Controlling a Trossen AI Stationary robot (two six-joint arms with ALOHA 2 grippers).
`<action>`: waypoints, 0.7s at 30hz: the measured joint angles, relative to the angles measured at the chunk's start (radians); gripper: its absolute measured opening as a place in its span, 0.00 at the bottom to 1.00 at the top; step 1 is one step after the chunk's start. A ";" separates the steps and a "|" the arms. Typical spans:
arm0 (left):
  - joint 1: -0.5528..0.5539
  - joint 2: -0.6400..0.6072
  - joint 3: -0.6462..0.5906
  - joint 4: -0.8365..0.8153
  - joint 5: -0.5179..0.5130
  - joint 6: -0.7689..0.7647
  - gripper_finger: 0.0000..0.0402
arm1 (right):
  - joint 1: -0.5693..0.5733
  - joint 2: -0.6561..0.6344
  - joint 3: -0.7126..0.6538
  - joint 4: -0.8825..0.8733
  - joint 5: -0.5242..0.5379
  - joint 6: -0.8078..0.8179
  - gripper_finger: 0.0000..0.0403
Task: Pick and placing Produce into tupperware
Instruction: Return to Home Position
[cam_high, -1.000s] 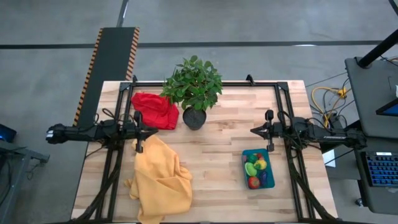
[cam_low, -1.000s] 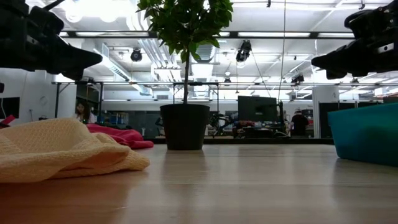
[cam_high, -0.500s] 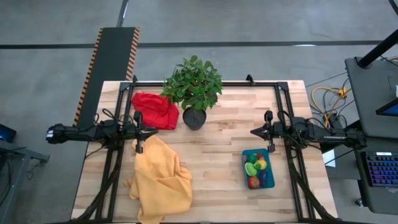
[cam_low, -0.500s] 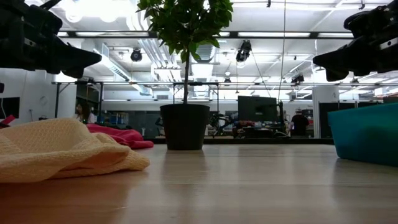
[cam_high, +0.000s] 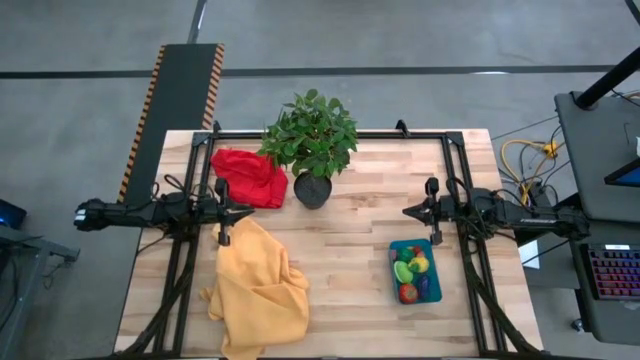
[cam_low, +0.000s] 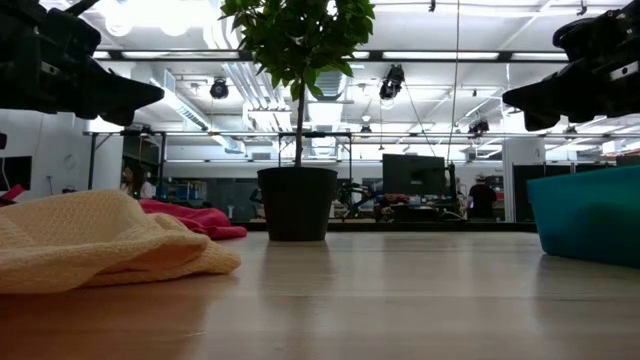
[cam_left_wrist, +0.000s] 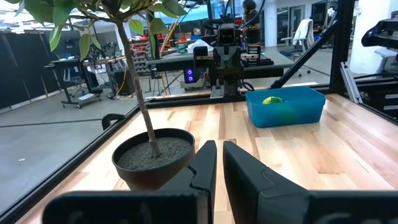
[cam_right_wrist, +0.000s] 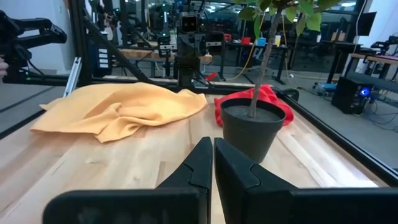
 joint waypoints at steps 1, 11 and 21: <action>0.000 0.000 0.000 0.000 0.000 0.000 0.04 | 0.000 0.000 0.000 0.000 0.000 0.002 0.02; 0.000 0.000 0.000 0.001 0.000 -0.002 0.04 | 0.000 0.000 0.000 0.000 0.000 0.042 0.02; 0.000 0.000 0.000 0.001 0.000 -0.002 0.04 | 0.000 0.000 0.000 0.000 0.000 0.050 0.02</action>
